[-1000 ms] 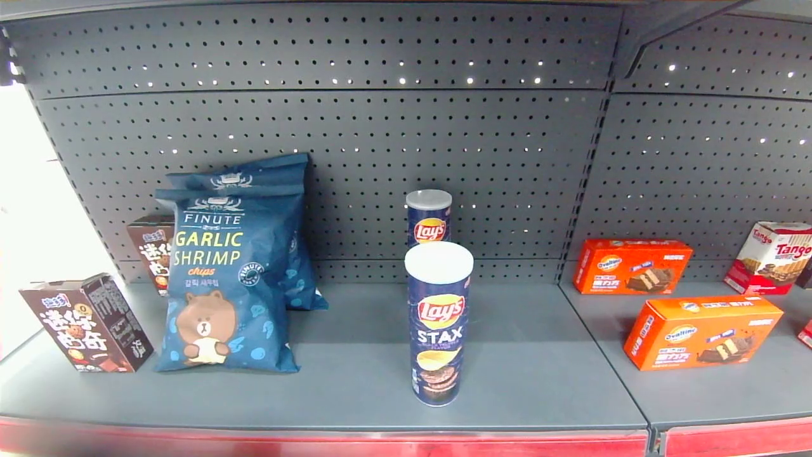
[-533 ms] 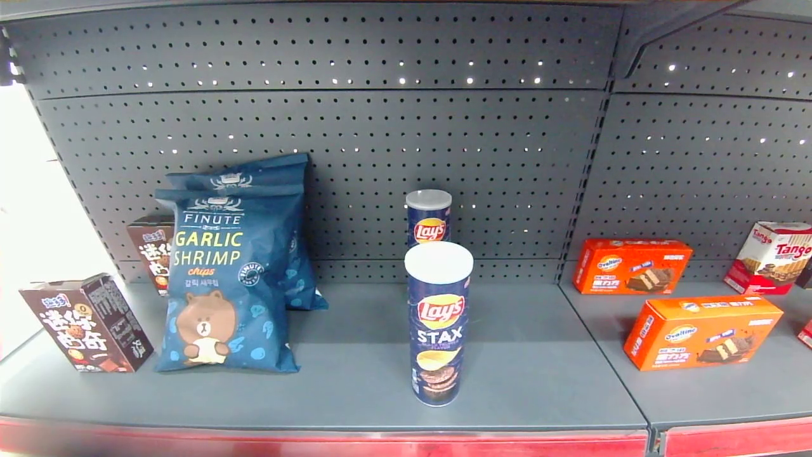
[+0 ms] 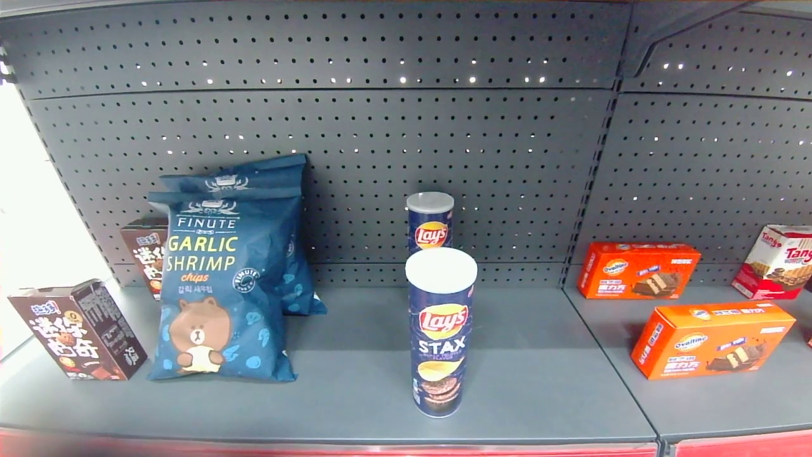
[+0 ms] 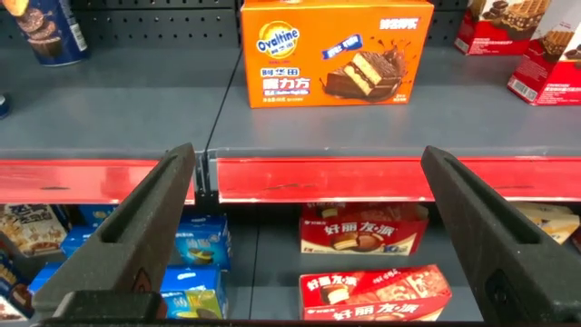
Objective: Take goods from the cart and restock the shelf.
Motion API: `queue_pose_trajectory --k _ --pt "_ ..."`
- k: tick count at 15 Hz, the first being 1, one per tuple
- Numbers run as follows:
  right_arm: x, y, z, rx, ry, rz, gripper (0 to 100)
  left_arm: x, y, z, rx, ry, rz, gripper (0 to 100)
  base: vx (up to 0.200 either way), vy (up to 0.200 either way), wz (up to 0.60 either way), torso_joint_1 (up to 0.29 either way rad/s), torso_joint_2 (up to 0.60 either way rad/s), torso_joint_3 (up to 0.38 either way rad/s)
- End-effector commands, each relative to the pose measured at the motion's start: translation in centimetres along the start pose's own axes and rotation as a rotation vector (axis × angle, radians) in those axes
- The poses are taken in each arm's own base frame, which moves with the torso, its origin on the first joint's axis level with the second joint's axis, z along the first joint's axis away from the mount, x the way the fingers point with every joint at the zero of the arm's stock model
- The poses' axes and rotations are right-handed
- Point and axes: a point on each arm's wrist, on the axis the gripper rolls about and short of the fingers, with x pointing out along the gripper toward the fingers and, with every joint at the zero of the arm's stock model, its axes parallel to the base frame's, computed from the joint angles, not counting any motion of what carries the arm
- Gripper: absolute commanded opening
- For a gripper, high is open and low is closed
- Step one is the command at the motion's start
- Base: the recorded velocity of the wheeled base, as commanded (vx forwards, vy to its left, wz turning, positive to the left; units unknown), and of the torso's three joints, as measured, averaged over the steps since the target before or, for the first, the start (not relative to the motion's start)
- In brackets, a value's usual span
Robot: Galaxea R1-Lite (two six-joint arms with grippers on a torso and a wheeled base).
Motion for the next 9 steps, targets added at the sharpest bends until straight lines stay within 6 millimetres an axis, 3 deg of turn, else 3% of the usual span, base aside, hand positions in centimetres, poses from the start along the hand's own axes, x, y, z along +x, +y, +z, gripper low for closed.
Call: queue_pose_trajectory --k 1,9 --pt "0.01 0.0 0.0 0.0 0.001 0.001 100 0.01 0.0 -0.01 0.001 0.001 0.0 100 0.0 0.0 0.0 0.0 0.0 0.0" --pt "0.01 0.0 0.0 0.0 0.001 0.001 100 0.01 0.0 -0.01 0.001 0.001 0.0 100 0.0 0.0 0.0 0.0 0.0 0.0"
